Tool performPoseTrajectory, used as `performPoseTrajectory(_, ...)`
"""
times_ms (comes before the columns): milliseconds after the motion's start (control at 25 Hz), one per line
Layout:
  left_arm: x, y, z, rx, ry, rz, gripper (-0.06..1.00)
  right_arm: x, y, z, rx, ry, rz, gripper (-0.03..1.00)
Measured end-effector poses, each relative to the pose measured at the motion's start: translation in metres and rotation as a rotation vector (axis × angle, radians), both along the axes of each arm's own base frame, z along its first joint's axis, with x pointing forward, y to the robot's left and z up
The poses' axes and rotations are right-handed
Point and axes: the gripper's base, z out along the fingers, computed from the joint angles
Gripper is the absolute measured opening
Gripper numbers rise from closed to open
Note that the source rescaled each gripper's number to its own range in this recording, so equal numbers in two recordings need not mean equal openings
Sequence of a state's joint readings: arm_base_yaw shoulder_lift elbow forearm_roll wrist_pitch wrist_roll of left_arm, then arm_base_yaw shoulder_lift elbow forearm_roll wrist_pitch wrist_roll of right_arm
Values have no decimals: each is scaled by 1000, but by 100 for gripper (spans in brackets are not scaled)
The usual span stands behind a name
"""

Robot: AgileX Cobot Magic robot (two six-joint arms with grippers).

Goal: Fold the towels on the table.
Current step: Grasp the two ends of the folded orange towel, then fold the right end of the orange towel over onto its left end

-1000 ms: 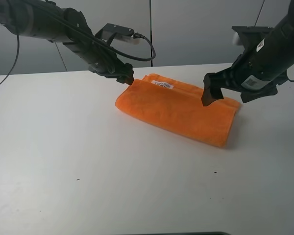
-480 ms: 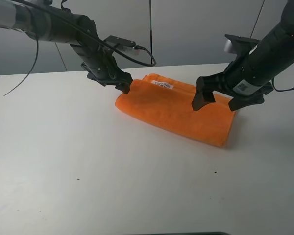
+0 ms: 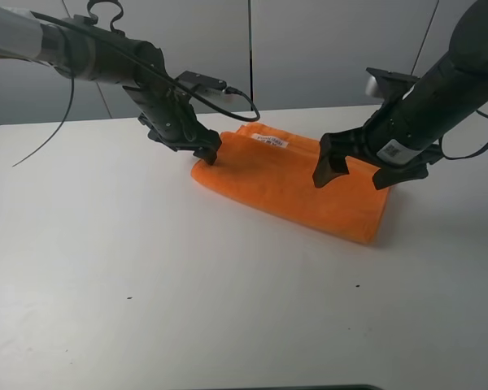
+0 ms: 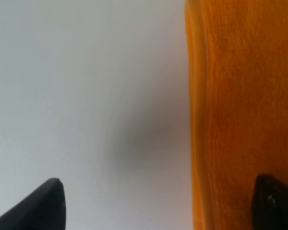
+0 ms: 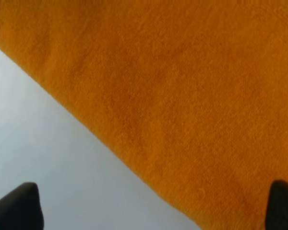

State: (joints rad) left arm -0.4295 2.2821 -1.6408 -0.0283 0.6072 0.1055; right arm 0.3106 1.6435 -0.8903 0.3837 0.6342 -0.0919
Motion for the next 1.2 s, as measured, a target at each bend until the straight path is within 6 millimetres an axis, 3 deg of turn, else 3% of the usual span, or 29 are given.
performPoseTrajectory(200,-1,0,-21,8,53,24,100,0,0,0,-2,-5,12,100)
performPoseTrajectory(600,-10,4,-23,1,201,218,100,1,-3,0,-3,-7,6,100)
performPoseTrajectory(880,-26,12,-31,8,252,329,100,8,-25,-1,-3,13,-86,100)
performPoseTrajectory(1200,-41,19,-33,-4,255,356,100,14,-29,-22,-34,57,-109,100)
